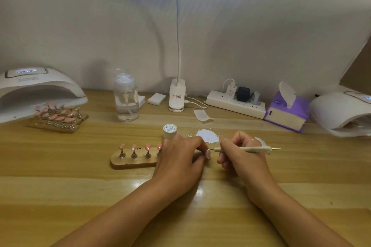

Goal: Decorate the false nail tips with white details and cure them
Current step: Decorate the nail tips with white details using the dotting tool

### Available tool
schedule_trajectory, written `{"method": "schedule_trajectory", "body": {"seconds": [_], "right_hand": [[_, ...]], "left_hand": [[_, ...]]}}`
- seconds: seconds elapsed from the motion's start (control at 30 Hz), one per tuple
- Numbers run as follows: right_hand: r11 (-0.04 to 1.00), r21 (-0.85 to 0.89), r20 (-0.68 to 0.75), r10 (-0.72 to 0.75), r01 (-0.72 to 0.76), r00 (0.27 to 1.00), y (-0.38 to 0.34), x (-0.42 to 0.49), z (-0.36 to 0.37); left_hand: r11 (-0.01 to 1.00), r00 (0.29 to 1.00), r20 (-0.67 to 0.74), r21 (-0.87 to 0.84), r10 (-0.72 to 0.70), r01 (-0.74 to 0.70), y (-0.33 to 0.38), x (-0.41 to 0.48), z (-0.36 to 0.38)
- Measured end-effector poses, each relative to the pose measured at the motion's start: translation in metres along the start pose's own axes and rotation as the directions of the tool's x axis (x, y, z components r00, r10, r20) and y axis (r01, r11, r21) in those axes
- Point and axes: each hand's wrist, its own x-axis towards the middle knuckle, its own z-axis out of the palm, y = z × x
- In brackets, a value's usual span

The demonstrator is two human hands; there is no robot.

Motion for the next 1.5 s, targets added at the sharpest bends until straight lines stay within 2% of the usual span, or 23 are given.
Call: {"method": "schedule_trajectory", "body": {"seconds": [0.33, 0.5, 0.77, 0.97, 1.13, 1.23, 1.33, 1.5], "right_hand": [[0.999, -0.048, 0.010, -0.007, 0.008, 1.000, 0.0007, 0.0001, -0.0003], [1.000, 0.004, -0.013, 0.009, -0.008, 1.000, 0.0018, 0.0015, -0.0016], [0.999, -0.051, 0.014, -0.004, 0.004, 1.000, 0.0012, 0.0010, 0.0002], [0.989, 0.145, -0.047, 0.007, 0.000, 0.999, 0.0017, 0.0010, -0.0056], [0.967, 0.252, 0.003, -0.032, 0.030, 0.999, -0.0003, -0.0012, -0.0059], [0.975, 0.212, 0.016, -0.065, 0.060, 0.998, -0.0018, -0.0028, -0.0048], [0.987, 0.156, 0.030, -0.031, 0.026, 0.999, -0.0008, -0.0023, -0.0037], [1.000, -0.013, 0.055, -0.009, 0.010, 0.998, -0.0003, -0.0036, -0.0002]], "left_hand": [[1.000, 1.000, 0.002, -0.012, 0.010, -0.010, 0.0020, -0.0008, -0.0021], [1.000, 1.000, 0.004, -0.018, 0.000, 0.001, 0.0022, -0.0008, -0.0023], [1.000, 1.000, 0.002, -0.016, 0.006, -0.006, 0.0038, -0.0011, -0.0036], [1.000, 1.000, 0.003, -0.019, -0.002, 0.002, 0.0037, -0.0013, -0.0040], [0.999, 0.999, -0.009, -0.019, 0.039, -0.039, 0.0046, -0.0014, -0.0059], [0.998, 0.999, -0.012, -0.034, 0.046, -0.046, 0.0044, -0.0012, -0.0064], [0.998, 0.999, -0.012, -0.037, 0.048, -0.049, 0.0045, -0.0010, -0.0067], [0.998, 0.999, -0.003, -0.042, 0.035, -0.035, 0.0039, -0.0007, -0.0066]]}}
